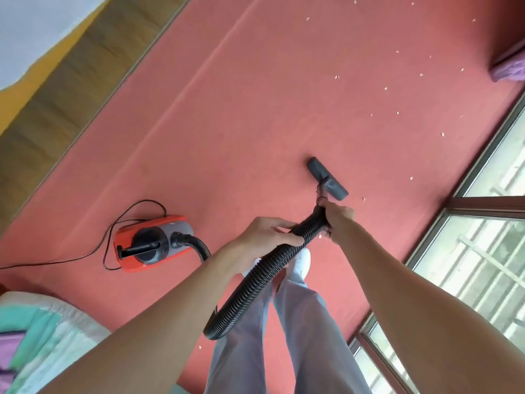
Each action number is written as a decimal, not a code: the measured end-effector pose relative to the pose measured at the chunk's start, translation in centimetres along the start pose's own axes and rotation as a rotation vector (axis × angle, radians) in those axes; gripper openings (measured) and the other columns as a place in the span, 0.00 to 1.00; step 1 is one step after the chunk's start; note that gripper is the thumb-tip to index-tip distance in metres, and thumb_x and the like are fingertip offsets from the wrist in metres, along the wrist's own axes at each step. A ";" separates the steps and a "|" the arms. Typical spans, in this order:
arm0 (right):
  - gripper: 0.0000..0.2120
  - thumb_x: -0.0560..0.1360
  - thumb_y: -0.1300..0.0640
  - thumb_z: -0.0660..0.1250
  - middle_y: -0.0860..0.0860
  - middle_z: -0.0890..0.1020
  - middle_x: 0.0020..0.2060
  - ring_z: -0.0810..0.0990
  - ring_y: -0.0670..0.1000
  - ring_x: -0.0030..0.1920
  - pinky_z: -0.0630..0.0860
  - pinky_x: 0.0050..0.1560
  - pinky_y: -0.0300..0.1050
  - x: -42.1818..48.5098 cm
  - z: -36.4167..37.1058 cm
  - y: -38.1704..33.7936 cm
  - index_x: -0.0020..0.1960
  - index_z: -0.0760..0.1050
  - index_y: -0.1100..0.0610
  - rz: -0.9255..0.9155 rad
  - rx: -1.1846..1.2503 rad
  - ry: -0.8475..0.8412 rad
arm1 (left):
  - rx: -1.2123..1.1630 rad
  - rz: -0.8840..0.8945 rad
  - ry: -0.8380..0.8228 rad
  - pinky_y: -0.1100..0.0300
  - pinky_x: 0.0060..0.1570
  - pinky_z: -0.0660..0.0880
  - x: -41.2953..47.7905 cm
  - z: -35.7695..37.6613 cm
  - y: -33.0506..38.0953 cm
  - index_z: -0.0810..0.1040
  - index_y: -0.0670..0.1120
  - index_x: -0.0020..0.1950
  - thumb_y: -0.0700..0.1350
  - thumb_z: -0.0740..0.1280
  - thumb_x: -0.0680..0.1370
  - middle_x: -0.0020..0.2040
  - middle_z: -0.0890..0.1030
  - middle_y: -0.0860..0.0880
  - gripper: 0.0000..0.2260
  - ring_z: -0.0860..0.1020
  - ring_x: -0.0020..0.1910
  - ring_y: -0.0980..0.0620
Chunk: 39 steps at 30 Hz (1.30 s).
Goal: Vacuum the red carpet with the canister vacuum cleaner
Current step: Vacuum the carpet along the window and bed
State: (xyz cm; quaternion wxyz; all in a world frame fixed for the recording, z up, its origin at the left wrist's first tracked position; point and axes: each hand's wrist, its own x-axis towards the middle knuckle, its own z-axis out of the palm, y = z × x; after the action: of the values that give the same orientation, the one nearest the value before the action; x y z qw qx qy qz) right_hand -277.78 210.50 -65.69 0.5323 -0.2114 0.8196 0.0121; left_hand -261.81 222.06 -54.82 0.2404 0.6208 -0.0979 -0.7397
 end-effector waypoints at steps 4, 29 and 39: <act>0.15 0.71 0.52 0.71 0.58 0.80 0.38 0.75 0.51 0.25 0.72 0.22 0.39 1.4 -0.2 0.0 0.51 0.76 0.62 -0.053 -0.039 0.016 | 0.001 0.020 0.023 0.46 0.48 0.82 1.7 1.4 -1.3 0.83 0.45 0.59 0.38 0.76 0.72 0.43 0.83 0.44 0.16 0.82 0.38 0.46; 0.19 0.72 0.50 0.70 0.58 0.81 0.44 0.77 0.54 0.32 0.69 0.25 0.40 3.2 -2.3 1.6 0.54 0.78 0.64 -0.258 -0.218 -0.026 | 0.061 0.022 -0.033 0.53 0.46 0.80 4.3 4.6 -5.2 0.79 0.46 0.58 0.43 0.77 0.72 0.50 0.84 0.45 0.16 0.84 0.52 0.47; 0.10 0.74 0.53 0.69 0.55 0.76 0.31 0.72 0.49 0.23 0.67 0.22 0.36 1.2 -4.3 4.1 0.46 0.75 0.61 -0.119 -0.114 -0.098 | 0.157 -0.031 -0.152 0.51 0.45 0.82 3.1 4.7 -5.3 0.77 0.43 0.57 0.41 0.78 0.71 0.47 0.84 0.44 0.18 0.84 0.44 0.49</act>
State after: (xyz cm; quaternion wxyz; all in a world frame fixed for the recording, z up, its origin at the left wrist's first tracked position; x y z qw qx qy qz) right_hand -283.41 212.77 -65.73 0.5588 -0.2888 0.7765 0.0374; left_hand -267.98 224.44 -58.89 0.1715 0.5812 -0.1640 -0.7784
